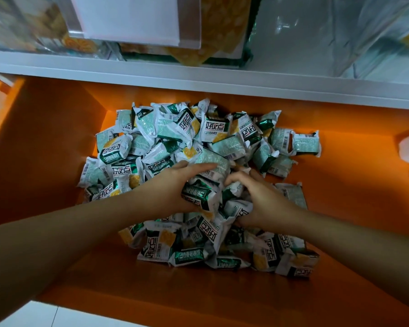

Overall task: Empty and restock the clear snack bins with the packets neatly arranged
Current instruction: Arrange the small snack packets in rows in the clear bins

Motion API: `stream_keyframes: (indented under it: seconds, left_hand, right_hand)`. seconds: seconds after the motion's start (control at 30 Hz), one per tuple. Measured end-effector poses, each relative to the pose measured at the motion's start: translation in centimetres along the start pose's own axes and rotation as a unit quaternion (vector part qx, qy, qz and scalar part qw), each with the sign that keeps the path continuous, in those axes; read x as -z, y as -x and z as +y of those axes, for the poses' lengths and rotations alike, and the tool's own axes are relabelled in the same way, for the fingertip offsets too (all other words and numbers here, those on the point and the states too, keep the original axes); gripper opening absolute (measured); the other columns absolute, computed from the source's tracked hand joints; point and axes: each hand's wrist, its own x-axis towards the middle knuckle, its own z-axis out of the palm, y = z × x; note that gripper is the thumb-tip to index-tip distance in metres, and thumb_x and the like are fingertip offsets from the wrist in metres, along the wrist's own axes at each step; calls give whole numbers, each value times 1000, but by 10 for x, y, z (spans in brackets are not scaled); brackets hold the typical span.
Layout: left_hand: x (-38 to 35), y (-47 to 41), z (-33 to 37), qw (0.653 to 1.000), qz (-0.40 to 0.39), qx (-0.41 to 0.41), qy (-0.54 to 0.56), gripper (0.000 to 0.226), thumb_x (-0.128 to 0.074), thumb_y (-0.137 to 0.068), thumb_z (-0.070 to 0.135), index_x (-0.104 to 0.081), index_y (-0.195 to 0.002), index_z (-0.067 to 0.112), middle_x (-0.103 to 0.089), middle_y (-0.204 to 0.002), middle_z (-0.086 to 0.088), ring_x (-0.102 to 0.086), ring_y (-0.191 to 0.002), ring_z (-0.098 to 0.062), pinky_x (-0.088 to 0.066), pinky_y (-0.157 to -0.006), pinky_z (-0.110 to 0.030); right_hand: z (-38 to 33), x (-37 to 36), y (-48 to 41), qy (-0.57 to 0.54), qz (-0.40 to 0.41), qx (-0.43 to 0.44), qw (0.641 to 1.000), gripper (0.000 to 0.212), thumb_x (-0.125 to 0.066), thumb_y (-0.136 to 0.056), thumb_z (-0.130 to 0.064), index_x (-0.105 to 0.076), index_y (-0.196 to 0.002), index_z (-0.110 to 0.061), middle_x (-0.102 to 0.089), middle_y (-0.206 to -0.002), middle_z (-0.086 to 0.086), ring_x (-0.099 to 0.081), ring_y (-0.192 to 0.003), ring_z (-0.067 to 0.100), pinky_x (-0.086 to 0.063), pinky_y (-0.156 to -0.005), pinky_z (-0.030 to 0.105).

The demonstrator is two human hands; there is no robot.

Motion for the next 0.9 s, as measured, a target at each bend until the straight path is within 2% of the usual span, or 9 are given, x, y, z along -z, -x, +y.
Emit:
stream_keyframes:
  seconds: [0.17,0.27,0.37,0.47,0.53,0.67,0.73,0.8,0.9]
  left_hand:
    - [12,7,17,999,31,-21,-17,90,-77,-77,28,-17,-135,62,-28,-150,5,-36,-135,-13,-36,-94,-12]
    - [22,18,30,997,57,-48,-8,90,-78,-76,25,-18,-129,66,-38,-137,10,-48,-115,-9,-36,-77,2]
    - [39,39,53,995,69,-70,-28,91,-78,-77,24,-18,-133,64,-35,-140,13,-41,-127,-8,-37,-88,-8]
    - [59,63,85,988,90,-111,-50,89,-78,-77,24,-18,-129,64,-40,-127,14,-49,-103,2,-42,-83,-8]
    - [70,79,110,984,101,-128,-65,86,-77,-77,30,-18,-132,61,-41,-124,12,-48,-102,-4,-42,-82,-8]
    - [86,114,166,973,126,-158,-107,83,-75,-75,40,-18,-131,63,-41,-126,17,-48,-108,-3,-41,-90,-11]
    - [91,128,194,962,154,-184,-128,81,-72,-72,49,-17,-130,64,-41,-127,20,-46,-110,0,-39,-91,-10]
    - [95,139,223,950,183,-207,-141,80,-72,-71,50,-17,-126,66,-42,-131,17,-45,-116,-3,-42,-94,-18]
    - [100,145,267,933,226,-238,-150,81,-75,-74,44,-15,-122,69,-42,-130,13,-47,-115,-6,-44,-96,-25]
  right_hand:
    - [-21,31,17,36,-3,0,999,65,-78,-75,-15,-35,-109,-51,-29,-118,-14,-52,-73,16,-45,-52,24]
    - [-41,48,35,62,3,9,998,64,-78,-75,-16,-37,-109,-51,-30,-112,-18,-53,-87,16,-48,-58,26]
    - [-64,63,60,96,16,23,995,64,-79,-74,-19,-36,-110,-52,-31,-111,-19,-46,-95,7,-49,-75,31]
    - [-90,81,94,113,36,39,992,64,-79,-75,-21,-35,-109,-53,-30,-125,-13,-38,-114,9,-43,-86,29]
    - [-106,93,121,123,46,48,990,63,-80,-74,-25,-34,-104,-56,-29,-128,-14,-31,-123,10,-39,-83,26]
    - [-131,112,182,151,90,76,982,63,-81,-72,-32,-32,-100,-61,-29,-112,-21,-40,-96,-6,-41,-72,13]
    - [-140,123,213,160,124,84,976,65,-82,-71,-31,-33,-103,-60,-32,-121,-15,-40,-96,-11,-44,-72,15]
    - [-147,136,242,165,166,92,968,67,-82,-70,-28,-34,-106,-58,-33,-133,-8,-44,-100,-5,-47,-80,24]
    - [-154,159,280,190,231,111,948,65,-81,-70,-24,-37,-108,-51,-33,-137,-3,-43,-96,-6,-42,-75,13]
